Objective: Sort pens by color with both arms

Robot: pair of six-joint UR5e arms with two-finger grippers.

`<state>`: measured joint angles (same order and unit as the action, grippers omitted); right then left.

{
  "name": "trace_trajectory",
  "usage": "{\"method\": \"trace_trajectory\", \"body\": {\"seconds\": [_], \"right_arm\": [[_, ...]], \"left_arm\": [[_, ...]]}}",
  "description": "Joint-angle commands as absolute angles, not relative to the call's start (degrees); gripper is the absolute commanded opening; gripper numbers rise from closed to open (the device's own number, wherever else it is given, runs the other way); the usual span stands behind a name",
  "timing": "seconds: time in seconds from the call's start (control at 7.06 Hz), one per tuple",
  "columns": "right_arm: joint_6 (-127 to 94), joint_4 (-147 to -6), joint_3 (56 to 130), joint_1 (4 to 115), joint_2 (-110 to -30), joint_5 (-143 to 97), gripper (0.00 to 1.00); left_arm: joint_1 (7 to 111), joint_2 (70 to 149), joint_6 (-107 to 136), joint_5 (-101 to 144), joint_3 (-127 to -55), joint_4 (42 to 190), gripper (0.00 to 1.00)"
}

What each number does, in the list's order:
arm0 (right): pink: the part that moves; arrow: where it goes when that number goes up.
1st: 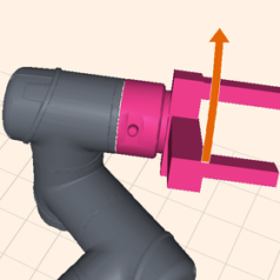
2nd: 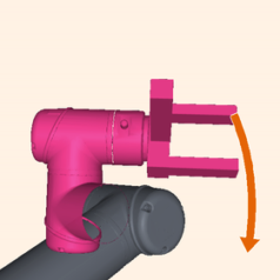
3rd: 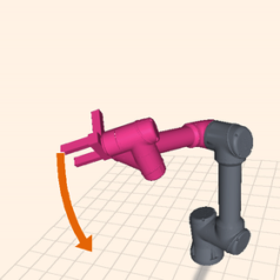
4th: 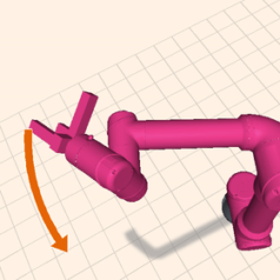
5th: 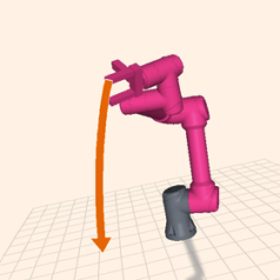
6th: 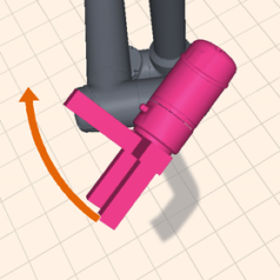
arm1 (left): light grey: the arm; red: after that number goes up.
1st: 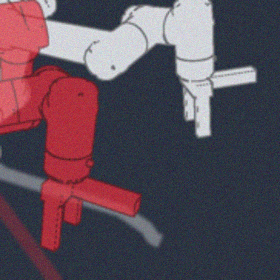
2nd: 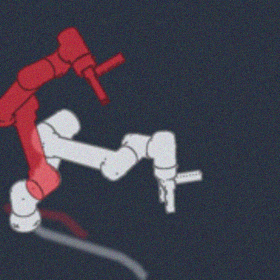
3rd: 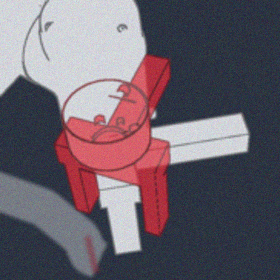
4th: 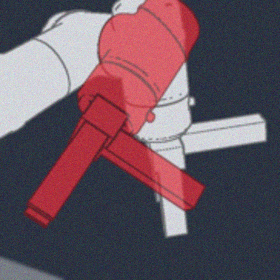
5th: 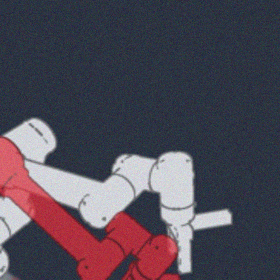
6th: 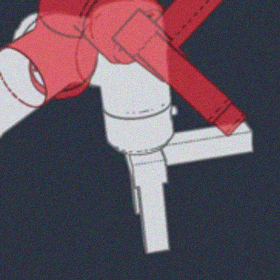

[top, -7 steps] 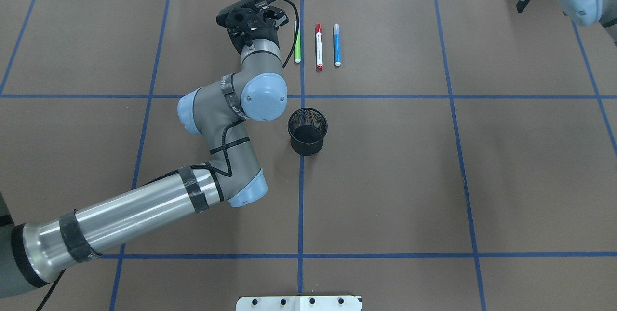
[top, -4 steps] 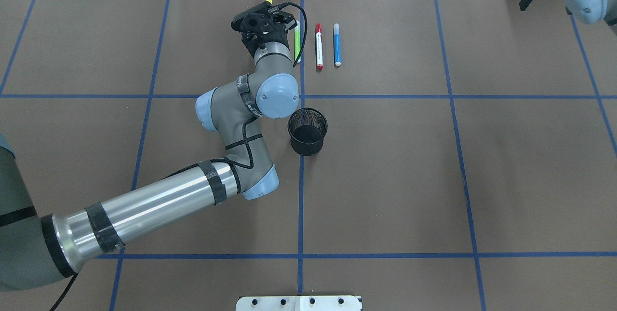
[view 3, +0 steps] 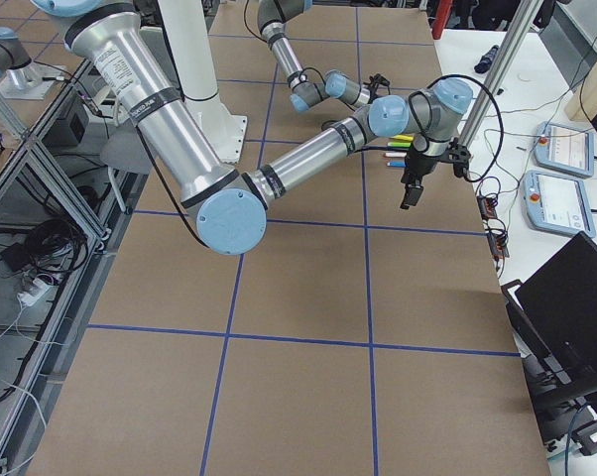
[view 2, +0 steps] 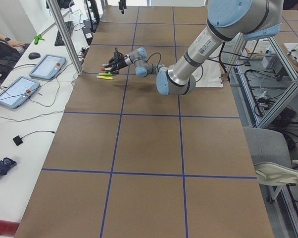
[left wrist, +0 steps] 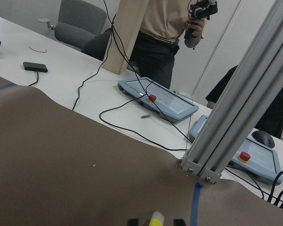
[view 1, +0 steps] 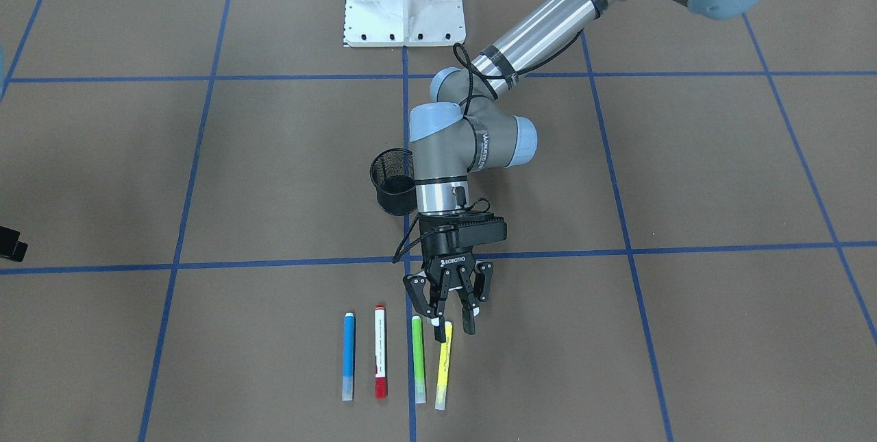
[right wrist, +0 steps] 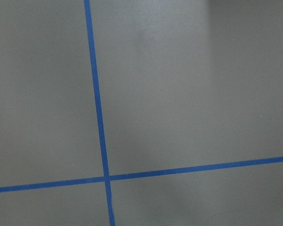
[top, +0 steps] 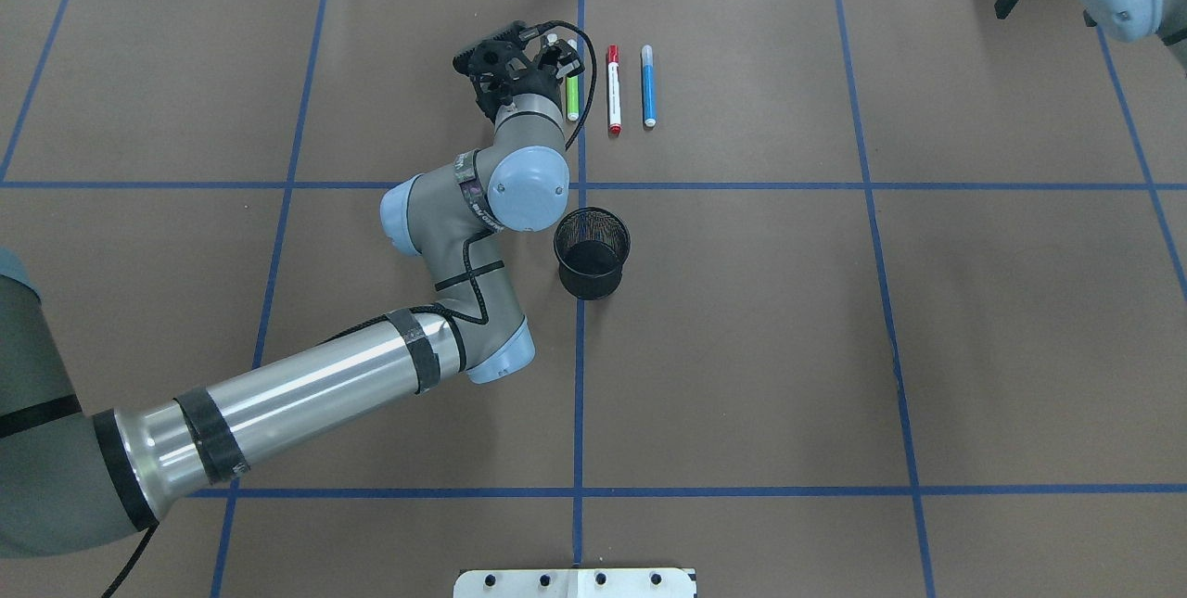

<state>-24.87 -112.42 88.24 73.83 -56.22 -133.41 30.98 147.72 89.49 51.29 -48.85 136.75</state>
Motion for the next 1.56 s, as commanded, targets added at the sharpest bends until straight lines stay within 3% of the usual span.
{"method": "trace_trajectory", "body": {"seconds": [0.0,0.14,0.57,0.99,1.42], "right_arm": [[-24.87,-112.41,88.15,73.74,-56.25,-133.24,1.0],[-24.87,-112.41,88.15,73.74,-56.16,-133.16,1.0],[-24.87,-112.41,88.24,74.61,-56.16,-133.42,1.0],[-24.53,-112.5,88.33,76.81,-57.04,-133.59,1.0],[-24.26,-112.06,89.46,77.78,-59.23,-134.47,1.0]], "left_arm": [[31.9,146.7,64.1,54.82,-53.48,137.28,0.73],[34.6,144.69,58.76,59.54,-59.09,137.37,1.0],[44.89,138.53,57.83,77.67,-67.67,135.19,1.0],[60.39,131.08,40.6,106.47,-76.61,115.55,1.0],[73.8,126.13,2.52,120.06,-87.84,82.14,1.0]]}}
